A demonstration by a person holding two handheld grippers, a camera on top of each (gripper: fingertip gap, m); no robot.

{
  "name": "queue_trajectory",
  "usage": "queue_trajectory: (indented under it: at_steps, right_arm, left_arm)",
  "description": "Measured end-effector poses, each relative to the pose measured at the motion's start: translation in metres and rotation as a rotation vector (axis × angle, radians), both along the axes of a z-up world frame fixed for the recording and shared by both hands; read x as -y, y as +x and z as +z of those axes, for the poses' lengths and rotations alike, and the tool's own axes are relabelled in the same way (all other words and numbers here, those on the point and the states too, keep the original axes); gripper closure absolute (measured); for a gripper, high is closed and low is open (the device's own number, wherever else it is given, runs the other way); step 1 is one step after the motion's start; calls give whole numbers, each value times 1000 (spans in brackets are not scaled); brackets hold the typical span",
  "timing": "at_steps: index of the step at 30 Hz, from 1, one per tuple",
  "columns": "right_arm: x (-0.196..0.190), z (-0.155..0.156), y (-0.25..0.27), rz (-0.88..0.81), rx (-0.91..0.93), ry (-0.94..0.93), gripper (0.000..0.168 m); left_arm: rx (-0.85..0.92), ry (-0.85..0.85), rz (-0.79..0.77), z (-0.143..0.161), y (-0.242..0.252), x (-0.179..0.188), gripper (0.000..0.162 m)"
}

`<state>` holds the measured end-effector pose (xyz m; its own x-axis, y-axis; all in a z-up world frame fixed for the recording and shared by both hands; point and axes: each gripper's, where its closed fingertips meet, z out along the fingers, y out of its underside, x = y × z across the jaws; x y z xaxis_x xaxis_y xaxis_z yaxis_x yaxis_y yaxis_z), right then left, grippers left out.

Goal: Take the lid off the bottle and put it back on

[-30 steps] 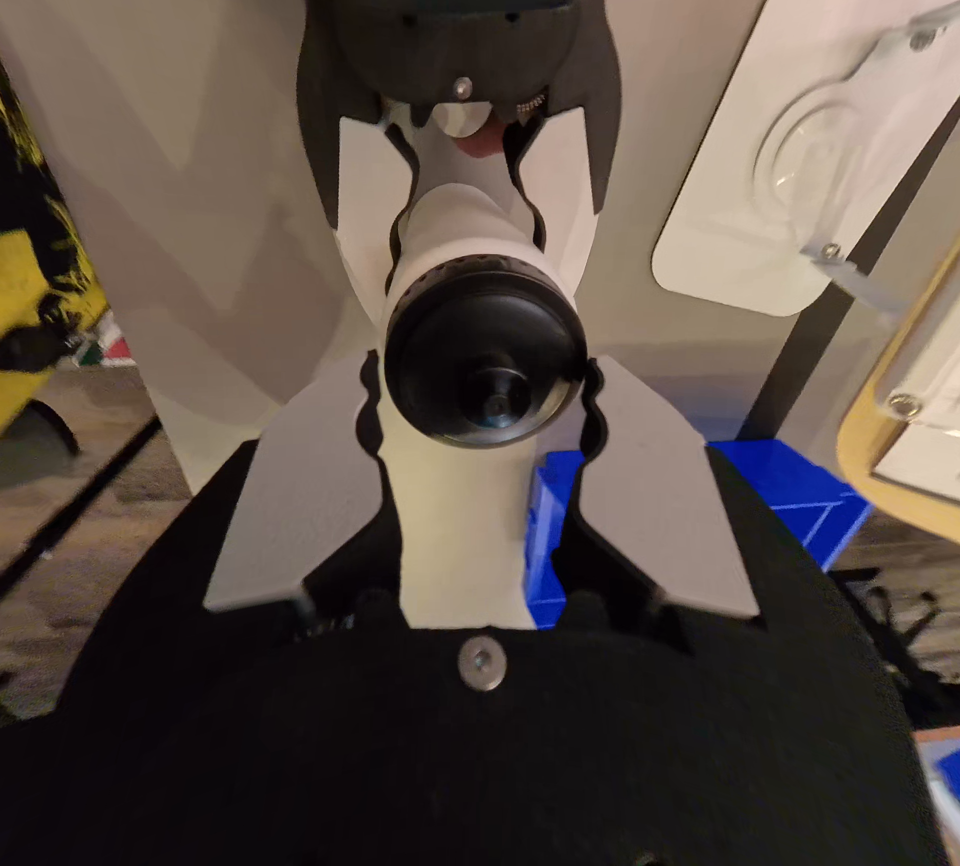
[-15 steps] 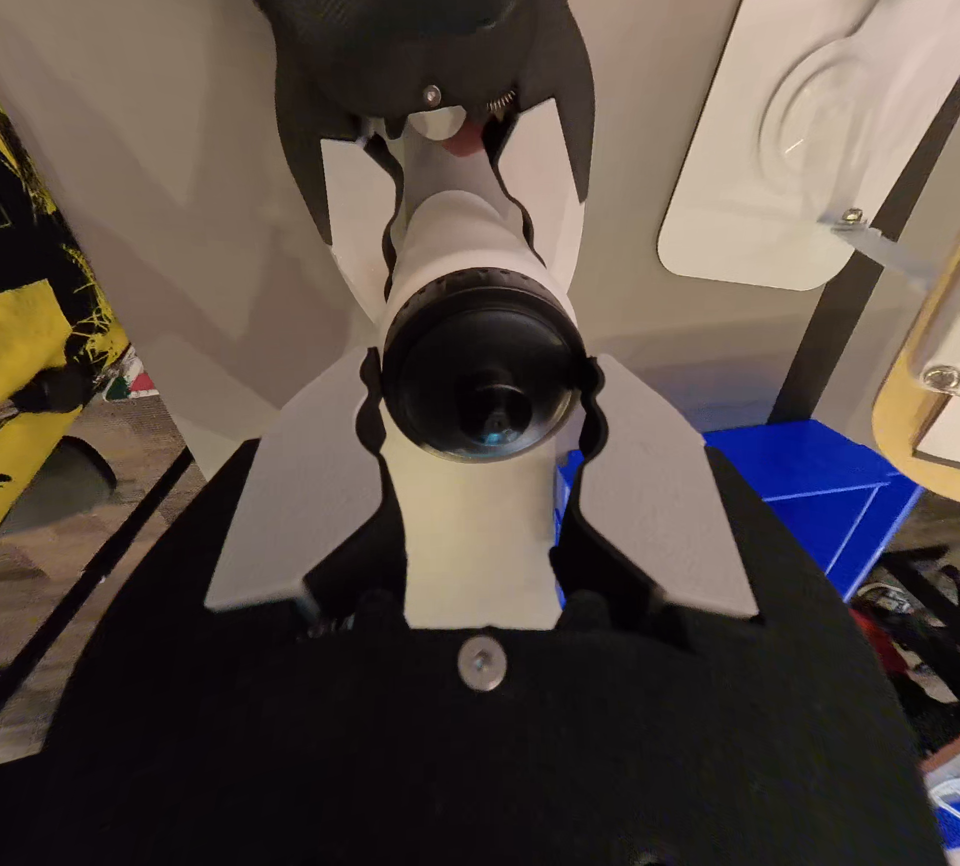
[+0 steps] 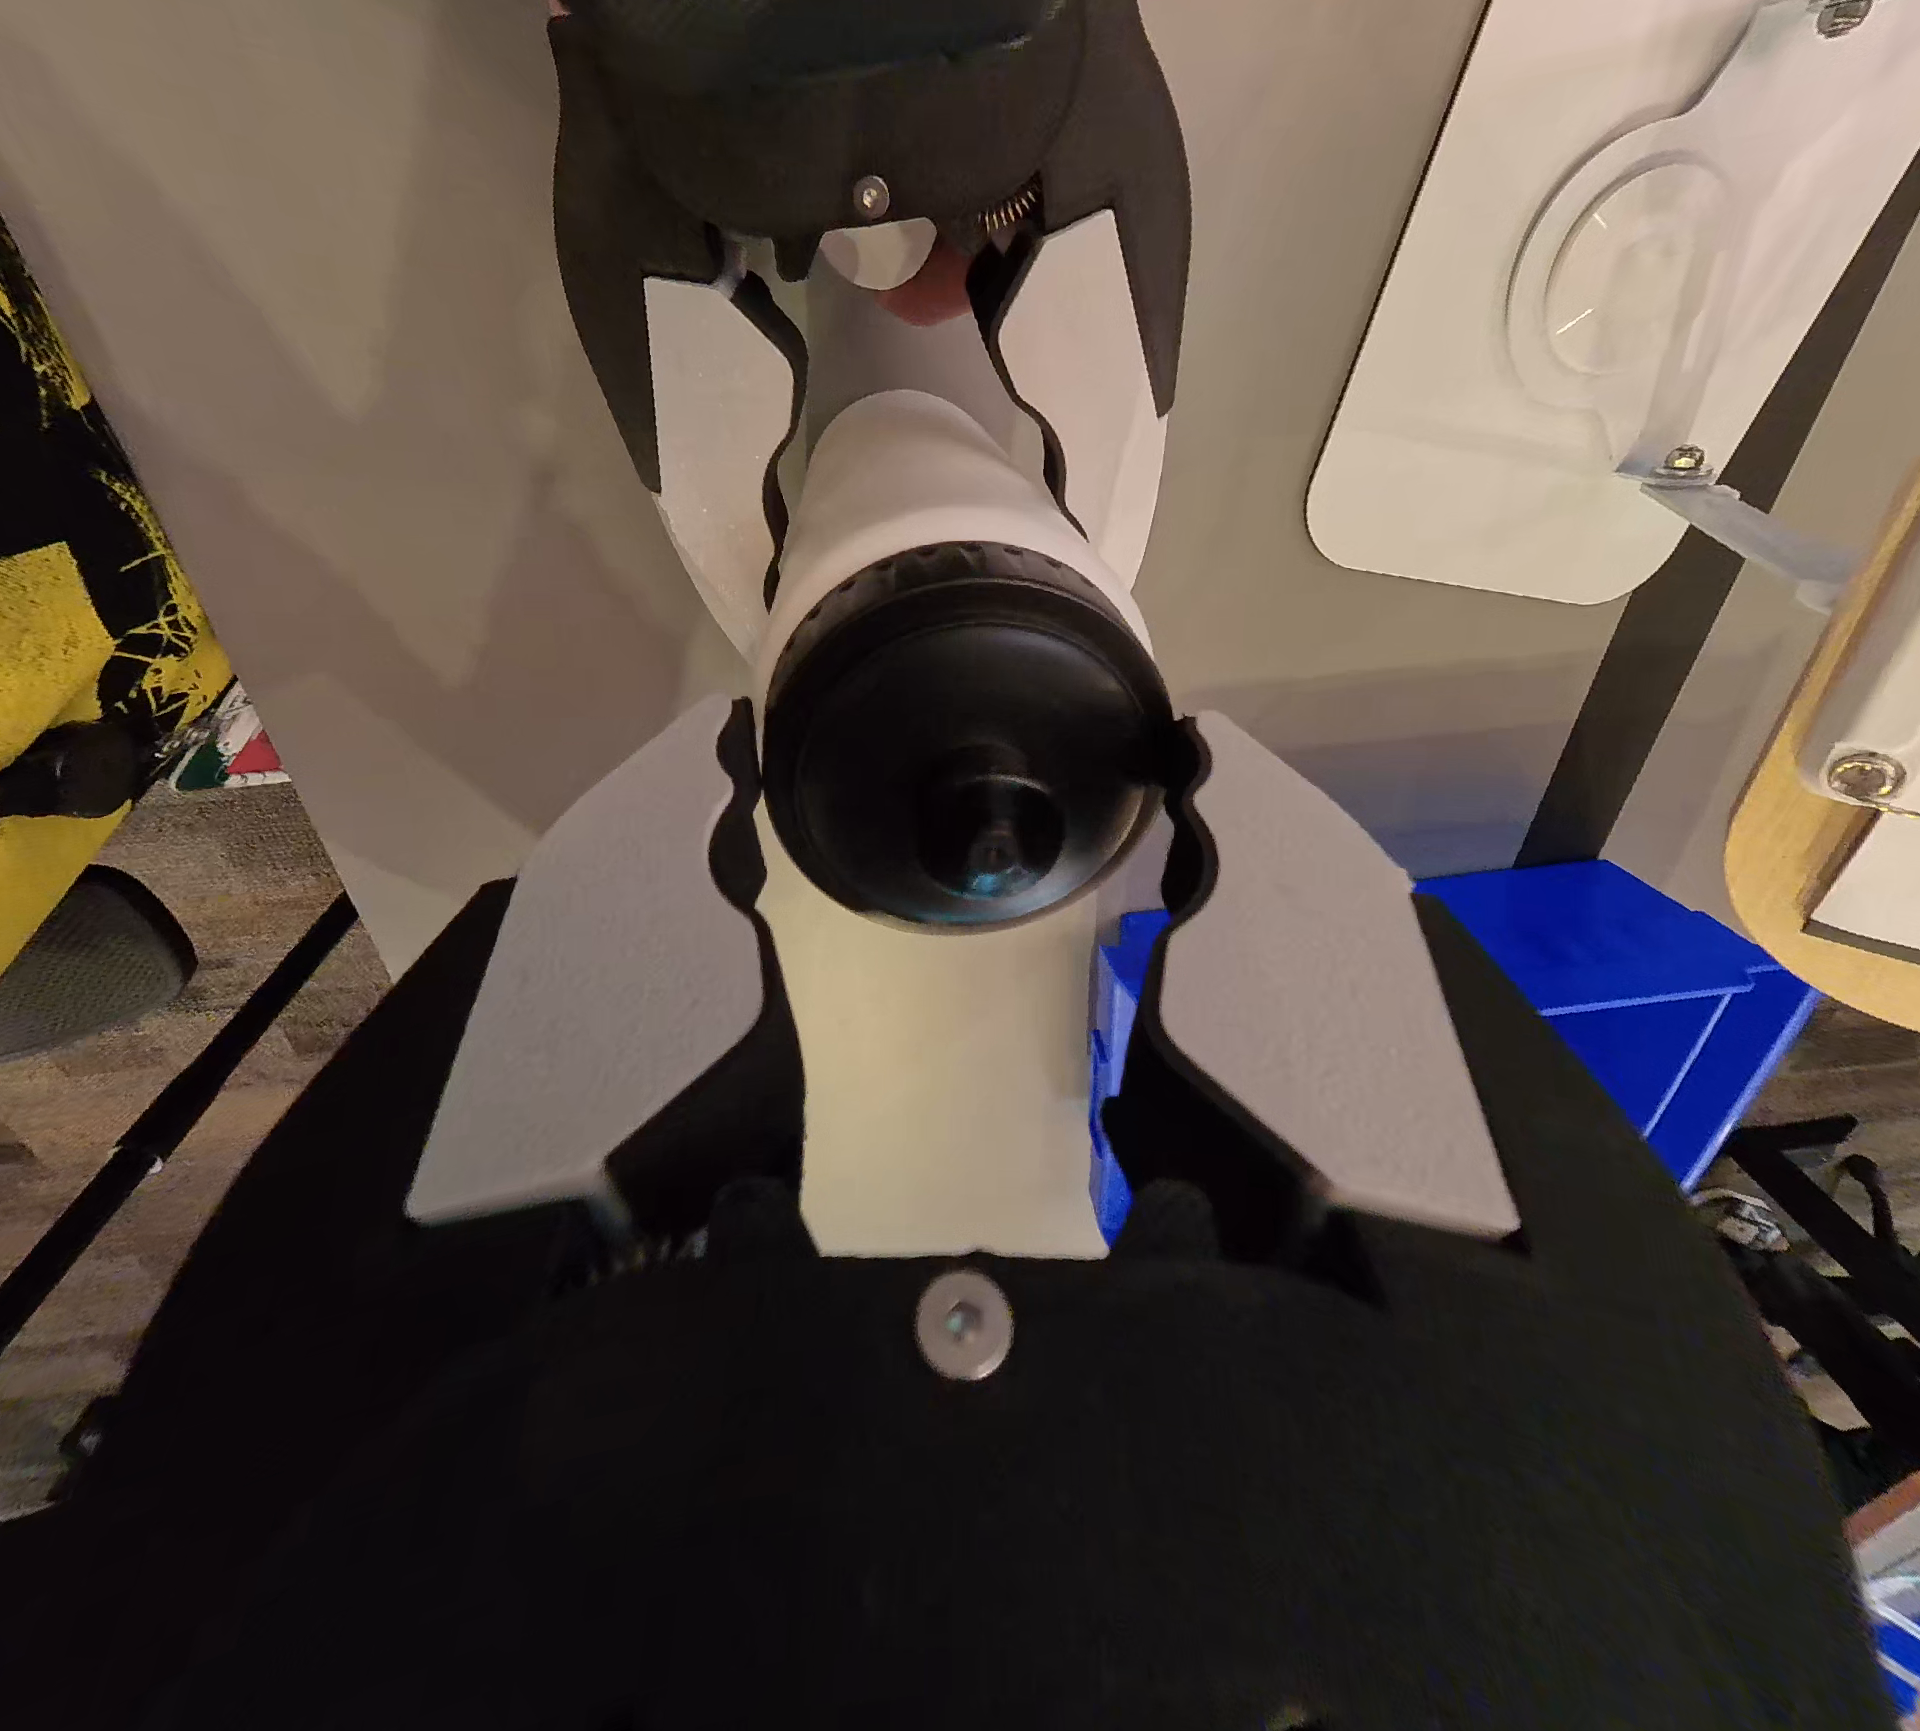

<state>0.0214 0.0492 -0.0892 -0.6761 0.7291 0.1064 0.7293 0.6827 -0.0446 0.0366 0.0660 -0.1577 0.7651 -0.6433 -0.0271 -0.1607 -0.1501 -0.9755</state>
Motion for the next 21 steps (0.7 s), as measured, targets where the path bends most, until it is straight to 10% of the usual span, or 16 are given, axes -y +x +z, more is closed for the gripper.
queue_trajectory:
  at_steps: [14,21]
  right_arm:
    - [-2,7,-2,203,2,9,97]
    - [-1,7,-5,11,-9,-36,97]
  left_arm:
    - [14,3,0,0,-2,0,76]
    - [16,-5,6,0,-5,-1,77]
